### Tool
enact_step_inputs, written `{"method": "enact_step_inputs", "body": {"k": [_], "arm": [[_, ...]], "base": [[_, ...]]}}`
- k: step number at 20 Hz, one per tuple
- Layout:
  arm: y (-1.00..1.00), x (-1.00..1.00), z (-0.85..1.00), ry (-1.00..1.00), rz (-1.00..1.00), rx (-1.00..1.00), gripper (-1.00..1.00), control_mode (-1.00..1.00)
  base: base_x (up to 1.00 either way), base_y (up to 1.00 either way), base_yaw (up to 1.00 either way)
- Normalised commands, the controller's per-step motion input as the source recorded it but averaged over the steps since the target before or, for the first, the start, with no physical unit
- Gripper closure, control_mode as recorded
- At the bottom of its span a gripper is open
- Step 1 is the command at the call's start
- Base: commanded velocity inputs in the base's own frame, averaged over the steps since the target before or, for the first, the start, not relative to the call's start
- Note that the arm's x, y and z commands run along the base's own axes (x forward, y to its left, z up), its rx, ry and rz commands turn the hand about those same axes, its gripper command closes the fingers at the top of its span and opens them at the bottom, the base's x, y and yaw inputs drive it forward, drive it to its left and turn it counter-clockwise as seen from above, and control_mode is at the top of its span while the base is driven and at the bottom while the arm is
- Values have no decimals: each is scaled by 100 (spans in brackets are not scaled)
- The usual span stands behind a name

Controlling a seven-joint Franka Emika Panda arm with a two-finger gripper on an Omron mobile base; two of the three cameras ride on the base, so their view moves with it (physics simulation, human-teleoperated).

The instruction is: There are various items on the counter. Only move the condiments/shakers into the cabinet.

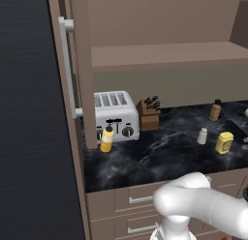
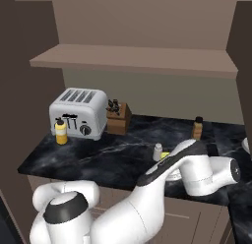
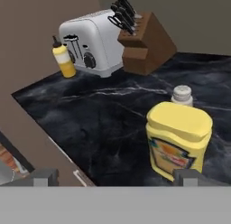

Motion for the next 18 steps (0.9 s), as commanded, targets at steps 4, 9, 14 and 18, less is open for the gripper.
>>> {"method": "enact_step_inputs", "body": {"k": [4,9,14,18], "arm": [[-6,19,-40,-8,17,2,-100,-100],[-23,9,-27,-3,9,-2,-100,-100],[-39,14,-9,-4,10,0,-100,-100],[-33,39,-11,-2,12,0,-100,-100]], "base": [[0,0,0],[0,0,0],[0,0,0],[0,0,0]]}}
